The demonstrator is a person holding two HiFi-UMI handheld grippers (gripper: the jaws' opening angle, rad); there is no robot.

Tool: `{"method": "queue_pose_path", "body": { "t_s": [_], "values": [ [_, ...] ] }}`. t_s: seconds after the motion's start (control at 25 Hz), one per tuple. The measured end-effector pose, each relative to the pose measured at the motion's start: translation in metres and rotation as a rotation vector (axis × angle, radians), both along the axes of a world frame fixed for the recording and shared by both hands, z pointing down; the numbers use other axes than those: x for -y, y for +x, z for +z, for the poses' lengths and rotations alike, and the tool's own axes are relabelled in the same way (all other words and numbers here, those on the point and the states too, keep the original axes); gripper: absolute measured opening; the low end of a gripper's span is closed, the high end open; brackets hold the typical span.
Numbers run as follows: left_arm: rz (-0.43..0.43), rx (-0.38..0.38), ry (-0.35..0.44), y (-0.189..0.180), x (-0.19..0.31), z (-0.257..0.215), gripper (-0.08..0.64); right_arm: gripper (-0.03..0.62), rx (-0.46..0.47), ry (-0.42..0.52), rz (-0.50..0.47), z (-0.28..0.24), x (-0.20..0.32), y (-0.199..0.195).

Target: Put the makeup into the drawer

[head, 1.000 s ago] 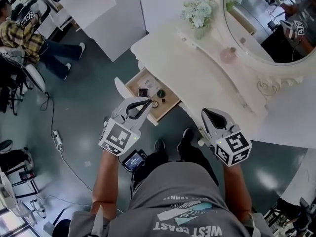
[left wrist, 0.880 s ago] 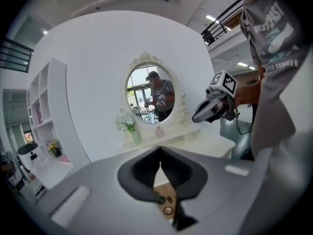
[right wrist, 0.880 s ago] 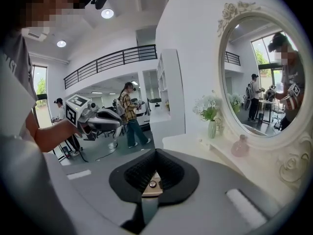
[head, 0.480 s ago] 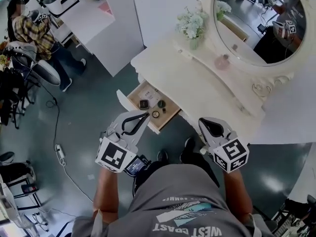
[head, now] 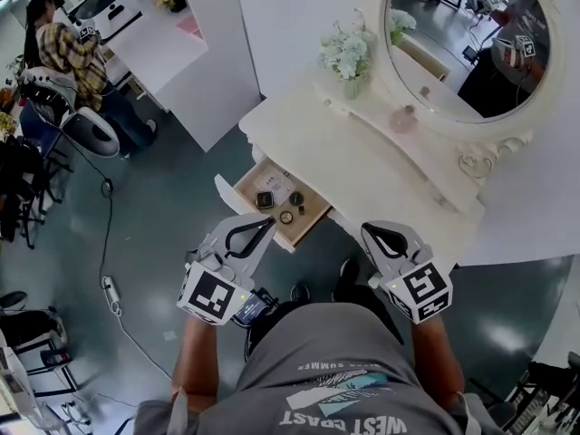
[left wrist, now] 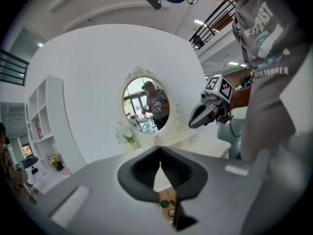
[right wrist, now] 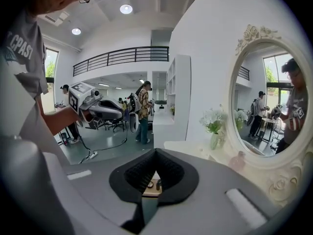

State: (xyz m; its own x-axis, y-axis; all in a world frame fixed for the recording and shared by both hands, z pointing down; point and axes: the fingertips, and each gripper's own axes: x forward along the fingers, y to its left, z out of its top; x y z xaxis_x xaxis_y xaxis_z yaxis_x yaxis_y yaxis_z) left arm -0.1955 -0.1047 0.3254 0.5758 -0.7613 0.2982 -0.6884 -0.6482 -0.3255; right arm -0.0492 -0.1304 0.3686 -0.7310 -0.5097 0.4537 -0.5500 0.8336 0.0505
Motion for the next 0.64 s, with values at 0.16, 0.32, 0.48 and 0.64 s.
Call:
{"method": "queue_pose_path", "body": {
  "t_s": [0.16,0.32,0.48,0.64],
  "values": [
    [-0.001,0.009,-0.016,-0.004,-0.003,0.006,0.003,0.000,-0.004,-0.004,0.000,0.001,-0.003,-0.003],
    [-0.007,0.005,-0.023,-0.008,-0.006,0.008,0.003,0.000,-0.011,-0.007,-0.002,0.000,-0.006,-0.005],
    [-0.010,0.014,-0.037,-0.011,-0.006,0.014,0.003,0.000,-0.016,-0.010,-0.004,0.002,-0.006,-0.005],
    [-0.010,0.017,-0.044,-0.011,-0.006,0.018,0.003,0.000,-0.019,-0.012,-0.004,0.005,-0.006,-0.005]
  ]
}}
